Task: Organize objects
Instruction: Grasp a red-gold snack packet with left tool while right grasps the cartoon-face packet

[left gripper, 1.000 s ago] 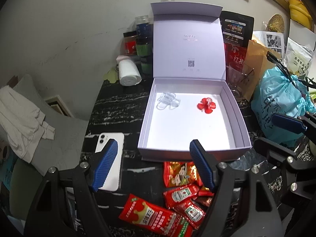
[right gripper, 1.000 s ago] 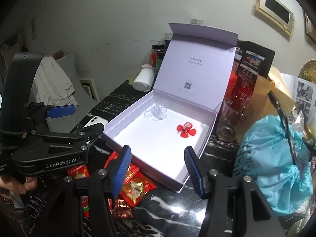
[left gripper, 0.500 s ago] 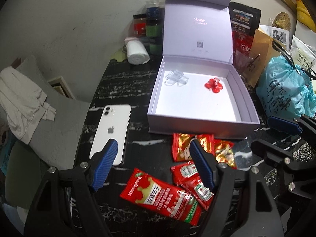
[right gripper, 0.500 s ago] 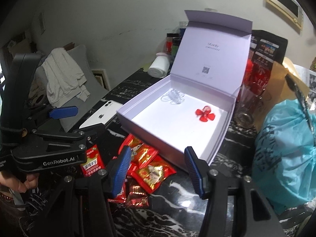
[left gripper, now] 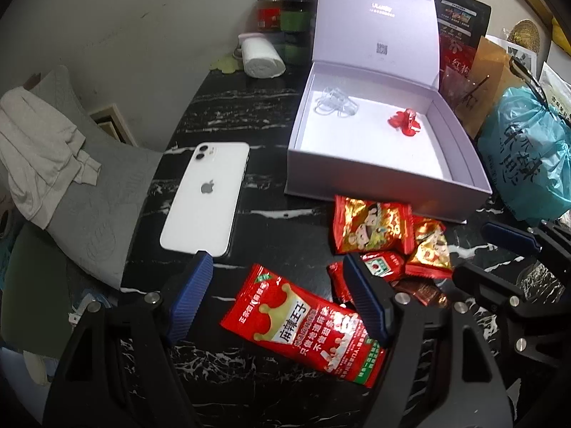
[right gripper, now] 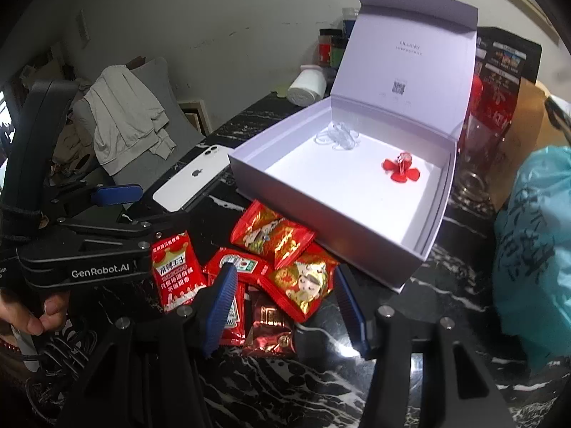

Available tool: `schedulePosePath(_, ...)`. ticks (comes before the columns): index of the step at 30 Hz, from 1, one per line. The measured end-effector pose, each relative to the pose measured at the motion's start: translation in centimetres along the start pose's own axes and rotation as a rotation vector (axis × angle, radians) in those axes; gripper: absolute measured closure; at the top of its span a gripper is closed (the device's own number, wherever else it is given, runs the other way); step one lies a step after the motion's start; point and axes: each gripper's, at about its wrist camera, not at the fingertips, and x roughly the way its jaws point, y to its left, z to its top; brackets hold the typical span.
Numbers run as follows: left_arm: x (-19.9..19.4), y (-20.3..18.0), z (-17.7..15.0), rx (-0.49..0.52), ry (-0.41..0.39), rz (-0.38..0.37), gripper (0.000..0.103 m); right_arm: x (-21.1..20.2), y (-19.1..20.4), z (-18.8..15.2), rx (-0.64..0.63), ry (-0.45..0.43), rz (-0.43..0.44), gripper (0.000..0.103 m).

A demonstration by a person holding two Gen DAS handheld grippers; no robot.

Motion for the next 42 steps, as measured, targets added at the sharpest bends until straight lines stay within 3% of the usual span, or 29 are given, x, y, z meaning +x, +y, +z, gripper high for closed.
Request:
schedulePosePath(4, 0.7, -0.3, -0.6, 0.028, 0.008, 0.006, 0.028, 1.0, -0.5, -0.9, 0.044, 0.017, 0.009, 0.047)
schedulePosePath(9, 2.0, -0.6, -0.7, 0.028, 0.035, -0.045, 0.028, 2.2, -1.3, -1.5, 0.099, 0.041, 0.026, 0.047)
schedulePosePath(19, 3.5, -0.8, 0.5, 0.058, 0.022, -0.061, 0.028, 5.1, -2.9, -0.5, 0.22, 0.089, 0.0, 0.044)
schedulePosePath(30, 4.8, -2.0, 2.0, 0.094, 0.016, -0.151, 0.028, 7.1, -3.1, -0.3, 0.212, 0.139, -0.016, 0.044)
schedulePosePath(35, 5.6, -3.4, 2.6, 0.124, 0.037, -0.184, 0.028, 6.6, -3.4, -0.7, 0.183, 0.138, -0.015, 0.053)
schedulePosePath(42, 6.5, -5.5, 2.8, 0.157, 0.07, -0.26, 0.026, 5.5, -4.3, -1.9, 0.192, 0.132, -0.004, 0.054)
